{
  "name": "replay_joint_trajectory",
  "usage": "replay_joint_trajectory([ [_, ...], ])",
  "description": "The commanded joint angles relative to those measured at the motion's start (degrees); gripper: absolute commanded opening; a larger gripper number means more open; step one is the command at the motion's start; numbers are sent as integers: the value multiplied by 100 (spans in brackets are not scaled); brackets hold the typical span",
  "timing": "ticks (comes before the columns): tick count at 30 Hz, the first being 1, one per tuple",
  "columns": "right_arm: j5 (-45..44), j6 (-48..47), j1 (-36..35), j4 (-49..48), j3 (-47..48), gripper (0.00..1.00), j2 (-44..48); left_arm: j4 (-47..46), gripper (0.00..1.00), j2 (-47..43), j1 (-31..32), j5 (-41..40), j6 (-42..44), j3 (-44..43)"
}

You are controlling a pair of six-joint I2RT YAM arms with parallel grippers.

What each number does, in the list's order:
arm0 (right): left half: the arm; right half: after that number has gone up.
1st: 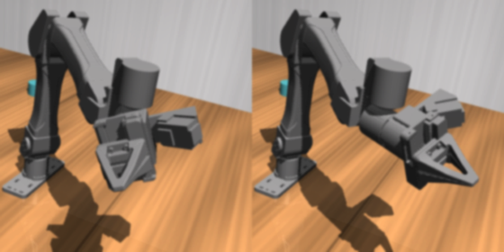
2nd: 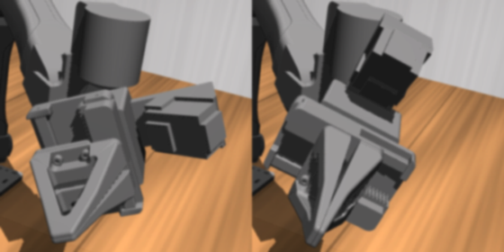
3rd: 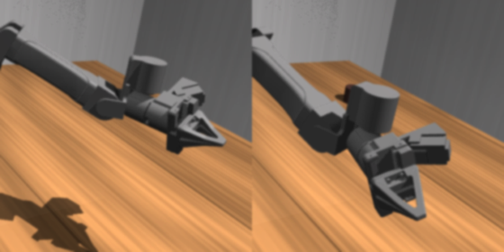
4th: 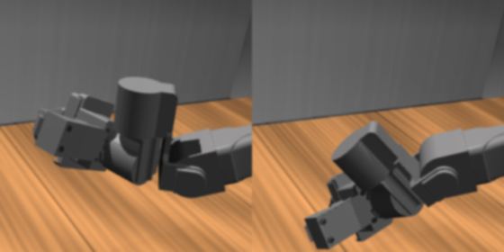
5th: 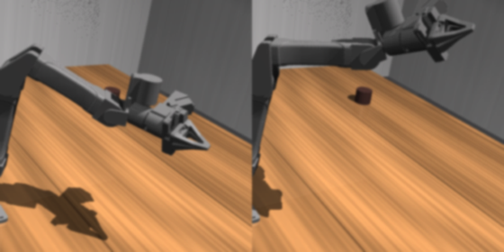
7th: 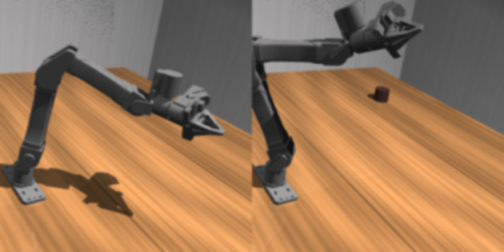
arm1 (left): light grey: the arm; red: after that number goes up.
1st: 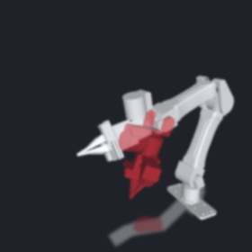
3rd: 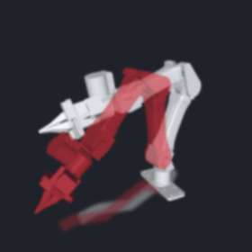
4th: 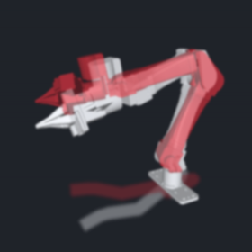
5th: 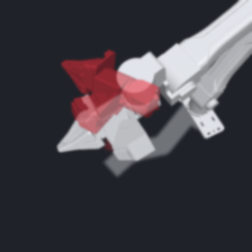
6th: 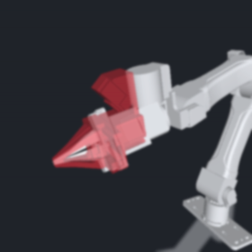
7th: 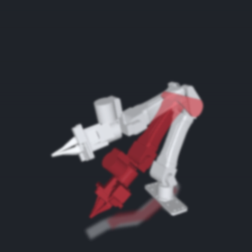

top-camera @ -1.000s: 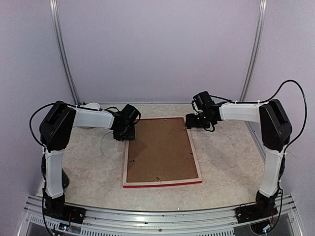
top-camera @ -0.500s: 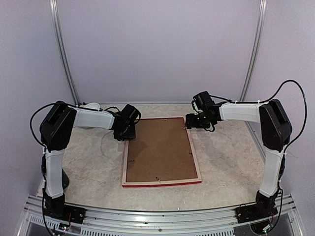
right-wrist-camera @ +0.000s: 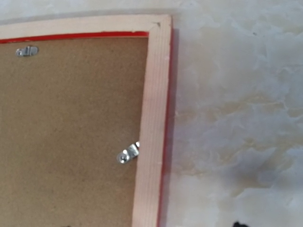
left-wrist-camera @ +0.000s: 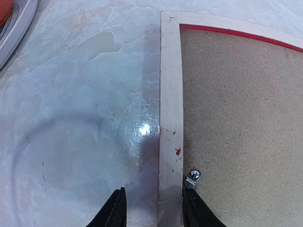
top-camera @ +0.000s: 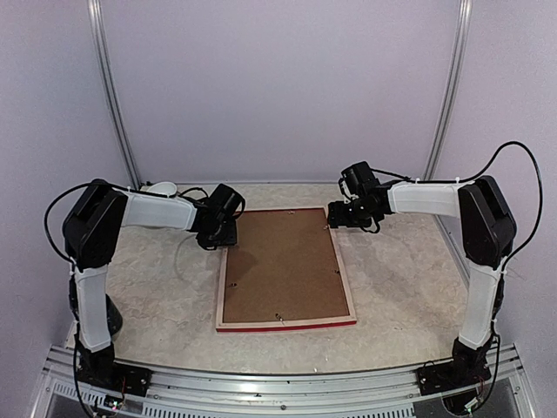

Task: Put the photo into the frame
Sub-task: Press the fastener at the center of the board.

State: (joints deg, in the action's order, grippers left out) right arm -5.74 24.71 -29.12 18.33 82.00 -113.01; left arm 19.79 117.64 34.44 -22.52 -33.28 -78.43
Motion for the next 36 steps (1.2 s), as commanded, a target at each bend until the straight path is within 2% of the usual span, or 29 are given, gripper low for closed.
replay_joint_trajectory([
  [1, 30, -1, -19, -76, -10, 73, 147, -28, 41, -177, -27, 15, 64, -86],
  [9, 21, -1, -17, -87, -34, 73, 165, 113, 44, 263, -20, 204, 141, -354],
  [22, 50, -1, -19, -104, -25, 73, 148, 215, 45, 469, -42, 109, 164, -458],
  [36, 63, 7, -21, -99, -17, 73, 116, 188, 37, 374, -73, 24, 68, -302],
])
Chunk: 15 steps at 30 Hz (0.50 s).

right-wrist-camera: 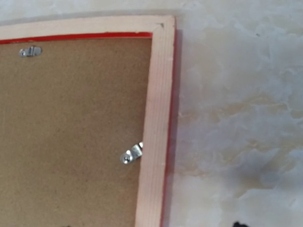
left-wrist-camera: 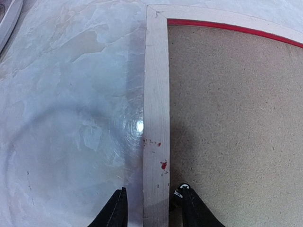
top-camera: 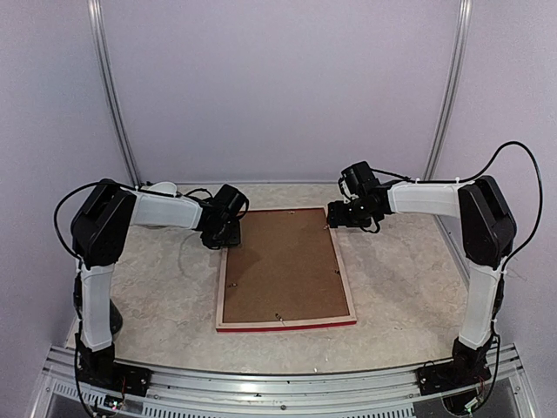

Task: Put the photo into the frame
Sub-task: Press the fastener at the center of the board.

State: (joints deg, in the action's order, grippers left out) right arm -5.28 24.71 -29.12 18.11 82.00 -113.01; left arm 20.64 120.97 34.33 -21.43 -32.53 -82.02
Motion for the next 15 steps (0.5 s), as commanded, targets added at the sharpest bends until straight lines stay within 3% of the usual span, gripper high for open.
replay_joint_trajectory([
  [1, 21, 4, -15, -78, -4, 73, 121, 98, 37, 41, -66, -75, -7, 66],
  [8, 16, -18, -17, -57, 9, 73, 115, 73, 24, 50, -75, -45, -33, 112],
  [15, -2, -36, -15, -30, 38, 73, 110, 74, 22, 28, -92, -45, -42, 120],
])
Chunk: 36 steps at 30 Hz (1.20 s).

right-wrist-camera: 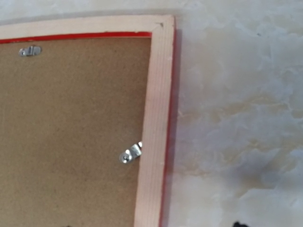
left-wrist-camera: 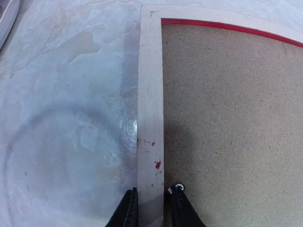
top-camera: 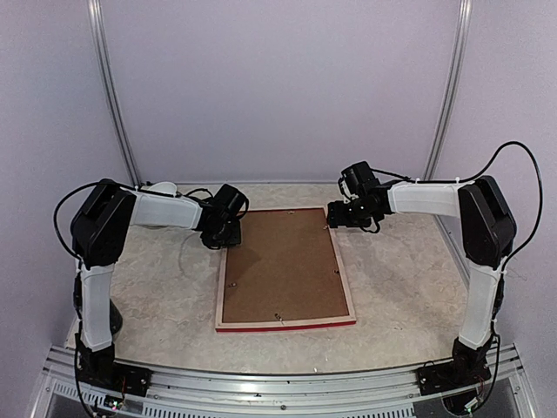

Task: Put the photo into the frame
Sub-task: Press the fastener at the center of the board.

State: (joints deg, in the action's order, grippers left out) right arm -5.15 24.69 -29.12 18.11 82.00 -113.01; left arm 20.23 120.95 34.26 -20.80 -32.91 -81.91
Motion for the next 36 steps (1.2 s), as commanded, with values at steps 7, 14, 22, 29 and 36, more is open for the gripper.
replay_joint_trajectory([
  [7, -21, -58, -19, -1, 86, 73, 83, 88, 23, -29, -104, -119, -12, 114],
  [14, -2, -57, -16, 21, 97, 73, 44, 8, 39, -229, -113, -148, -40, 145],
  [22, 0, -102, -16, 23, 77, 78, 111, 81, 47, -738, -59, -213, -101, 152],
  [29, -22, -299, -31, 28, -45, 97, 263, 188, 52, -1299, 179, -269, -123, 383],
  [36, 0, -395, -32, -253, -515, 99, 707, 189, 58, -1902, 357, -159, -156, 1039],
])
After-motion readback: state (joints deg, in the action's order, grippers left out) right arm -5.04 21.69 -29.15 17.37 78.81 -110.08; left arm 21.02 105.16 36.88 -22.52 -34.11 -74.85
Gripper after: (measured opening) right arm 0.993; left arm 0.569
